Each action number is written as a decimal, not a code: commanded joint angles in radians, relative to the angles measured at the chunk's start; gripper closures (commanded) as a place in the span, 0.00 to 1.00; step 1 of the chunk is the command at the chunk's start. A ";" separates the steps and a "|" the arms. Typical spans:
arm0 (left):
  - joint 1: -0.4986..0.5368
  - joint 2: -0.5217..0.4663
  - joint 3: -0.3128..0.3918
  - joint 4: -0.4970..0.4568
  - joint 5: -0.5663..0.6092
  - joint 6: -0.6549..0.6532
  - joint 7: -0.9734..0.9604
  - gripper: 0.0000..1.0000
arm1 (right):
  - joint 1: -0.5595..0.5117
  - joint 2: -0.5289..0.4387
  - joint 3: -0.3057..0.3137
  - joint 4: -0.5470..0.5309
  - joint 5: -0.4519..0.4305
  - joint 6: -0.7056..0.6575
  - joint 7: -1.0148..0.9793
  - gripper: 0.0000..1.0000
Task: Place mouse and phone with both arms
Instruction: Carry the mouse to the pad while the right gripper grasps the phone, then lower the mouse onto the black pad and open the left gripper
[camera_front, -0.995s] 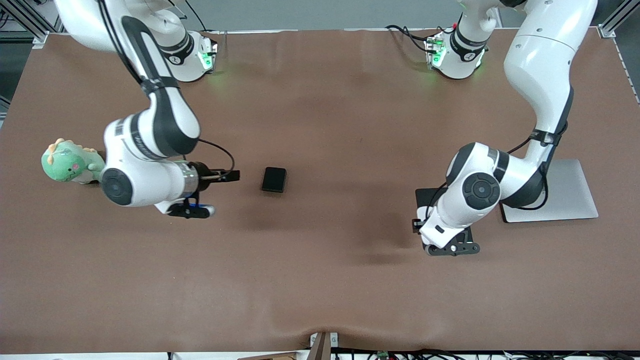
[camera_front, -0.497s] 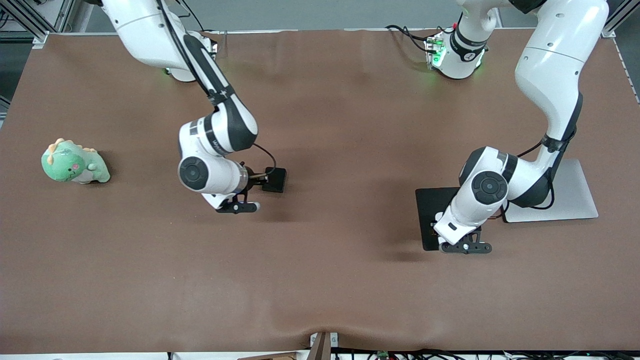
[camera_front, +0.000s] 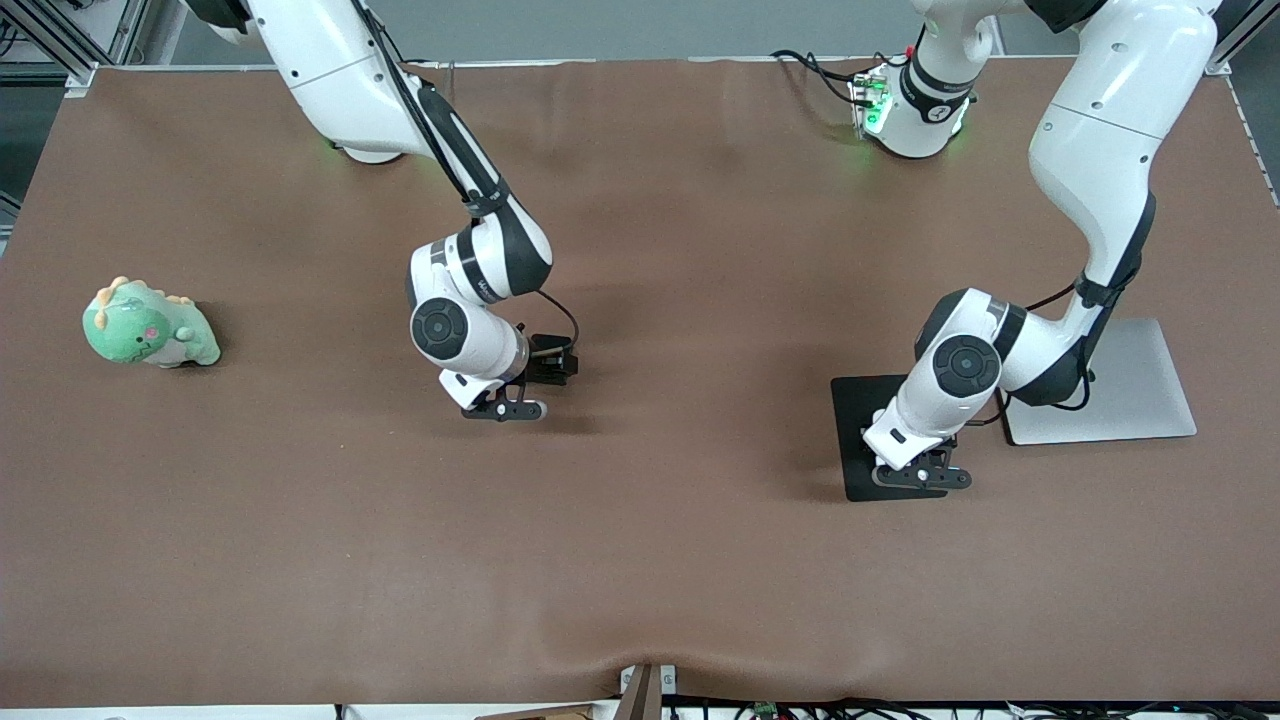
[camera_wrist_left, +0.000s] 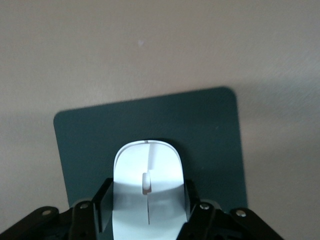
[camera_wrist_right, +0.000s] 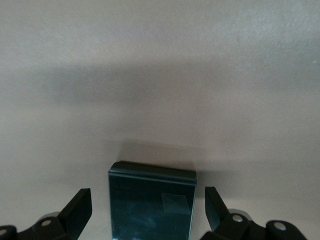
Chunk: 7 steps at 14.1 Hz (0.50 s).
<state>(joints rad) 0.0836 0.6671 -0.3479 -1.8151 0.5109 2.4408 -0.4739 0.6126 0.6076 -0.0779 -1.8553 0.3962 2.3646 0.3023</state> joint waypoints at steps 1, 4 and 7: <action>0.019 -0.015 -0.009 -0.032 0.023 0.018 0.005 0.24 | 0.016 -0.009 -0.011 -0.038 -0.005 0.027 0.029 0.00; 0.019 -0.044 -0.011 -0.026 0.021 0.014 0.006 0.00 | 0.039 -0.005 -0.010 -0.032 -0.002 0.030 0.128 0.00; 0.021 -0.147 -0.037 -0.023 0.003 -0.032 0.001 0.00 | 0.052 0.009 -0.011 -0.028 -0.002 0.031 0.155 0.00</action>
<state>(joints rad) 0.0904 0.6215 -0.3577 -1.8082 0.5112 2.4497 -0.4735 0.6456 0.6118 -0.0780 -1.8790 0.3962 2.3844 0.4266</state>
